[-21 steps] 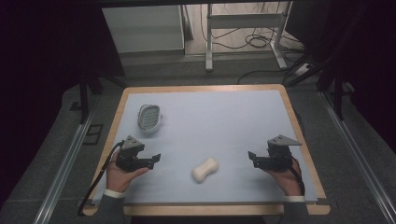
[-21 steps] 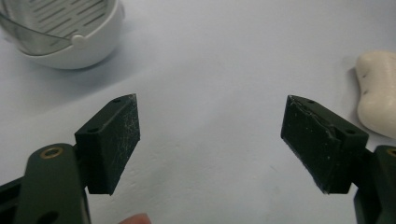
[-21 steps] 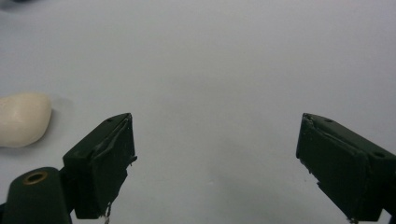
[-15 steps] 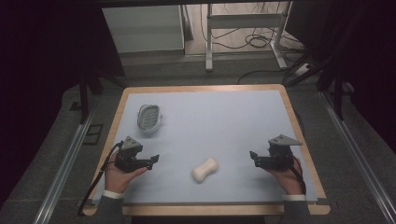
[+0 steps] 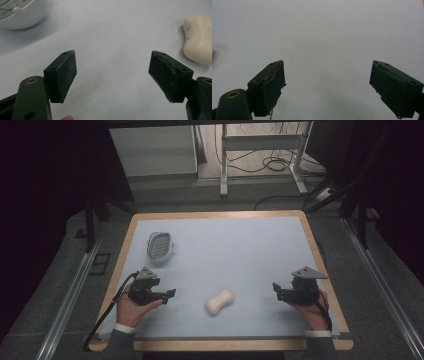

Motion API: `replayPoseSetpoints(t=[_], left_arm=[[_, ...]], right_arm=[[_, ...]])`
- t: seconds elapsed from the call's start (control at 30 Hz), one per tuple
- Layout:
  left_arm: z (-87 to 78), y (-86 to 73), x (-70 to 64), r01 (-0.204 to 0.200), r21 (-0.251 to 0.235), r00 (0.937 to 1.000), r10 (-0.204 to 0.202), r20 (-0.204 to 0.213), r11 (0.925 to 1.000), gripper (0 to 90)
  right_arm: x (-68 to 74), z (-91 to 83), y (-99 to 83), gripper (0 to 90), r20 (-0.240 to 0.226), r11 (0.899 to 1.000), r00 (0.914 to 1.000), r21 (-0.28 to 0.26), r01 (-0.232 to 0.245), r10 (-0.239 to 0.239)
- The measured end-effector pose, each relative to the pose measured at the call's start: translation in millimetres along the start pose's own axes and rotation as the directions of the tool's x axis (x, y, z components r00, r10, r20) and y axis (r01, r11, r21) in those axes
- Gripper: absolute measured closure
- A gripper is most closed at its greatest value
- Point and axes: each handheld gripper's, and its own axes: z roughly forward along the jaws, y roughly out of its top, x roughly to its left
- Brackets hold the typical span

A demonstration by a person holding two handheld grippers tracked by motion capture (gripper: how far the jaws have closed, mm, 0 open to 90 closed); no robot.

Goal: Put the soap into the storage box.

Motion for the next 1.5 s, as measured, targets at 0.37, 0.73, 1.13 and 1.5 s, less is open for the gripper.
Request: replayPoseSetpoints(t=[0.37,0.73,1.13,1.5], left_arm=[[-1.4,9.3,-9.7,-0.001,0.034,1.0000,0.001,-0.004,0.9994,24.9],[-13.8,24.4,-11.8,-0.024,0.053,0.9990,0.022,0.038,0.9983,25.7],[-7.6,37.8,-24.6,-0.078,0.076,0.9947,0.072,0.073,0.9941,25.3],[3.6,46.3,-35.5,-0.117,0.104,0.9888,0.106,0.105,0.9876,25.1]], right_arm=[[-5.6,-2.1,-7.9,12.6,-0.005,1.000,0.9998,0.011,-0.017,0.017],[-6.8,-0.2,-6.7,12.6,0.003,1.000,1.0000,0.013,-0.008,0.008],[-3.6,1.5,-6.7,12.6,0.010,1.000,0.9999,0.020,0.001,-0.002],[-5.1,1.2,-7.2,12.6,0.020,1.000,0.9998,0.022,0.000,-0.001]])
